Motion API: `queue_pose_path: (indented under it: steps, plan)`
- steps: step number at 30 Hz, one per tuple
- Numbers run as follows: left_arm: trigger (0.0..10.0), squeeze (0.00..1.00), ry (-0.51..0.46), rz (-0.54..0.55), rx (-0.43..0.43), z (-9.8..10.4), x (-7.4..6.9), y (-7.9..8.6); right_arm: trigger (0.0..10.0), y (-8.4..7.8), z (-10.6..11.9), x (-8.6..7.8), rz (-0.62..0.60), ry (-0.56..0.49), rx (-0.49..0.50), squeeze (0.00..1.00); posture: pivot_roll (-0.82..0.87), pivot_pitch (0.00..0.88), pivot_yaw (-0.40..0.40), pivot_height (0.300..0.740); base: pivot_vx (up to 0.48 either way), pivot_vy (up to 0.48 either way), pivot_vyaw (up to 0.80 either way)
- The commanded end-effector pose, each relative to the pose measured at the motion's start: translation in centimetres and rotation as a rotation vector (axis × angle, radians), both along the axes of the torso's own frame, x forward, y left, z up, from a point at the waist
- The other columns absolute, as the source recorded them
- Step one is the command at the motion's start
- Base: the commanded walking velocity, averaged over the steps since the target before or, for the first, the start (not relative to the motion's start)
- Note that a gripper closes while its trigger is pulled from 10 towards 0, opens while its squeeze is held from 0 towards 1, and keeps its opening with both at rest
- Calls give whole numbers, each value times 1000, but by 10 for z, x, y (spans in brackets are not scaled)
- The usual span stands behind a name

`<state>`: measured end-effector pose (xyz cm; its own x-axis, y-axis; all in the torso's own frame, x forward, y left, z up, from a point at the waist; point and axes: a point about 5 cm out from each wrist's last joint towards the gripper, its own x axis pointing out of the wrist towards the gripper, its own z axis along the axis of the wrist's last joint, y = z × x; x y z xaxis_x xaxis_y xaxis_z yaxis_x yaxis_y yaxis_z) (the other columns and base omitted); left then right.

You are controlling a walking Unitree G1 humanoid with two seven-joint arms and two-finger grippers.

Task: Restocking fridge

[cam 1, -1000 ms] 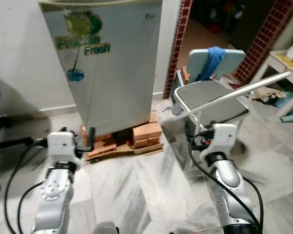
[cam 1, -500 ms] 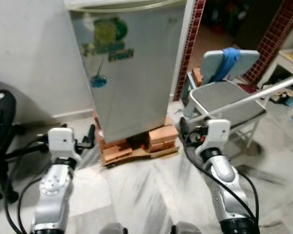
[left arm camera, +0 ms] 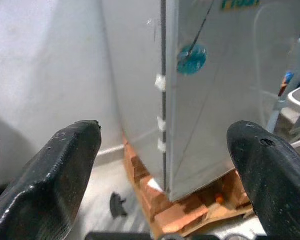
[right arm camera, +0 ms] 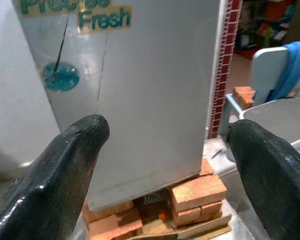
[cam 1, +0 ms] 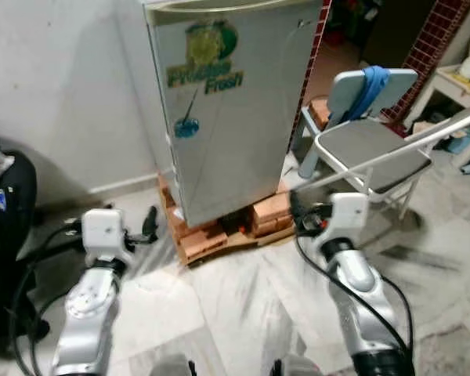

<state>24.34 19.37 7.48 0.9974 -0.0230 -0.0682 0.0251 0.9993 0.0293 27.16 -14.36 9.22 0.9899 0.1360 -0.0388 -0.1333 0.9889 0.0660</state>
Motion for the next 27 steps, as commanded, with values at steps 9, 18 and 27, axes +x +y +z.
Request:
queue_pose_path:
  steps: [9,18,27]
  plan:
    - [10000,0,-13,-37,-32,3,2,-13,10000,-16,-2,-1,-37,12,-32,0,45,22,-1,740,0,463,-800]
    - [10000,0,-8,-30,-35,1,1,-13,10000,-18,-2,0,-31,12,-36,0,51,14,-16,740,0,466,-442]
    - [10000,0,-2,-1,-30,-2,-2,-8,10000,-18,-2,3,-14,12,-47,0,66,9,-35,740,0,465,0]
